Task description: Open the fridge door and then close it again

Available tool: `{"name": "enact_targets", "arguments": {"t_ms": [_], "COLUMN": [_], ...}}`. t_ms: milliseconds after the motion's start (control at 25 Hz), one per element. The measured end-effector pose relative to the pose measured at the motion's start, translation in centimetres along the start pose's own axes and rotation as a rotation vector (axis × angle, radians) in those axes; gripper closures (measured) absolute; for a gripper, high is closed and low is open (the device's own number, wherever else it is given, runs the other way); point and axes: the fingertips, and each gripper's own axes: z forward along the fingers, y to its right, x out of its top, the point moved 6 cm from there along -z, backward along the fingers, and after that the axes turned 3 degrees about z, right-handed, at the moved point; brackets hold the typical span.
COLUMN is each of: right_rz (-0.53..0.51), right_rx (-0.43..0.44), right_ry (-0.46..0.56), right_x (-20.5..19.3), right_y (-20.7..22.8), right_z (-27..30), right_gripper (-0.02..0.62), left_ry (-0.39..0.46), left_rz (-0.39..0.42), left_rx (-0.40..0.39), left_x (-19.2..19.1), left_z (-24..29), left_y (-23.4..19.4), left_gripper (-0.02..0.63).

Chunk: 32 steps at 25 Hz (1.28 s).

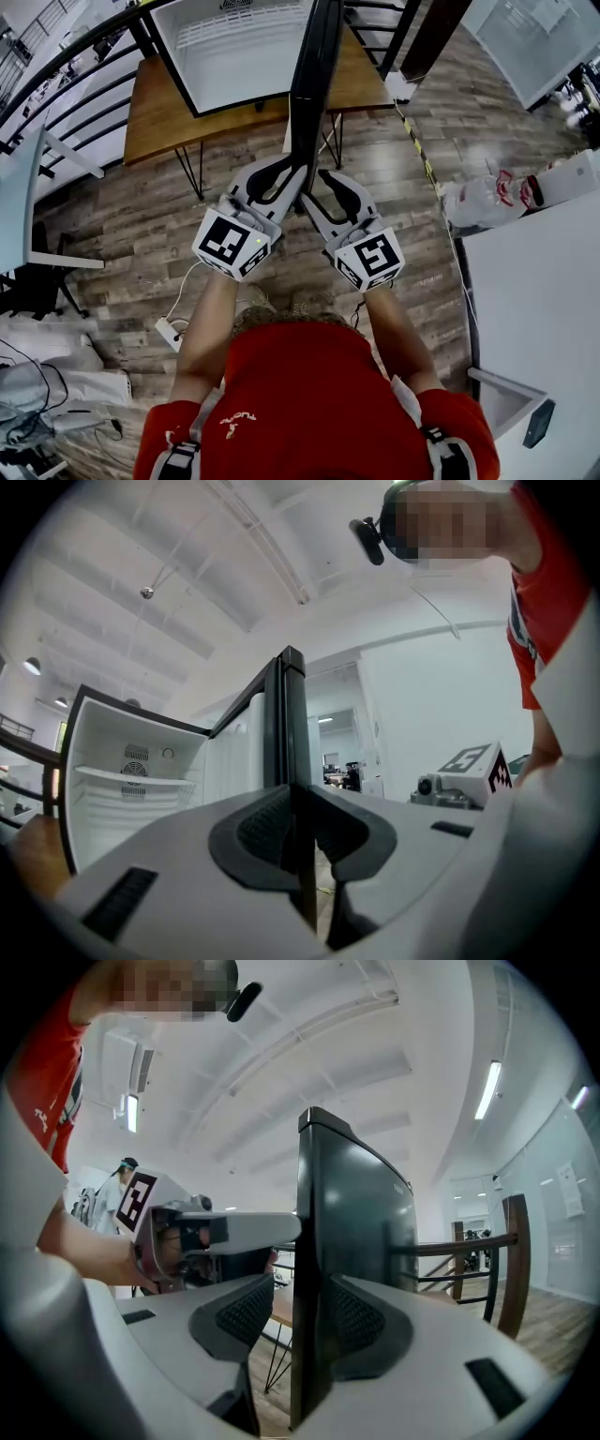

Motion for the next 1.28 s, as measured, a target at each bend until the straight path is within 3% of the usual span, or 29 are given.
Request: {"name": "enact_targets", "arguments": {"t_ms": [200,480,720,1000,1280], "right_rz": [-0.003,-0.031,-0.041,-0.012,0.026], "right_rx": [-0.085,-0.252,-0.305,-0.34,-0.346], "right_ry": [-0.019,-0.031,-0.013,0.007,0.024], "right_x": [-0.6,-1.2,-1.1,-1.3,-1.4], "right_y": [0.6,2.5,2.8,3.4,5.3], "right_z": [0.2,1.2,0.6,-1.3,-3.6], "right_gripper": [0.333,0.334,0.333,0.398,0.414], "left_ry": [-0.008,-0.006,-0.002,-0.028,-0.03], "left_rz": [0.002,0.005,0.015,0.01,-0.027], "left_rx": [-0.042,-0.056,-0.022,0.003,0.061], "left_x": [0.1,-0.1,0.0,-0.7,-0.9], "left_z": [1.0,1.8,0.3,-2.9,-6.9], "left_y": [1.9,1.5,0.7,0.1,-1.2], "left_gripper": [0.551,0.555,0.555,0.591,0.597]}}
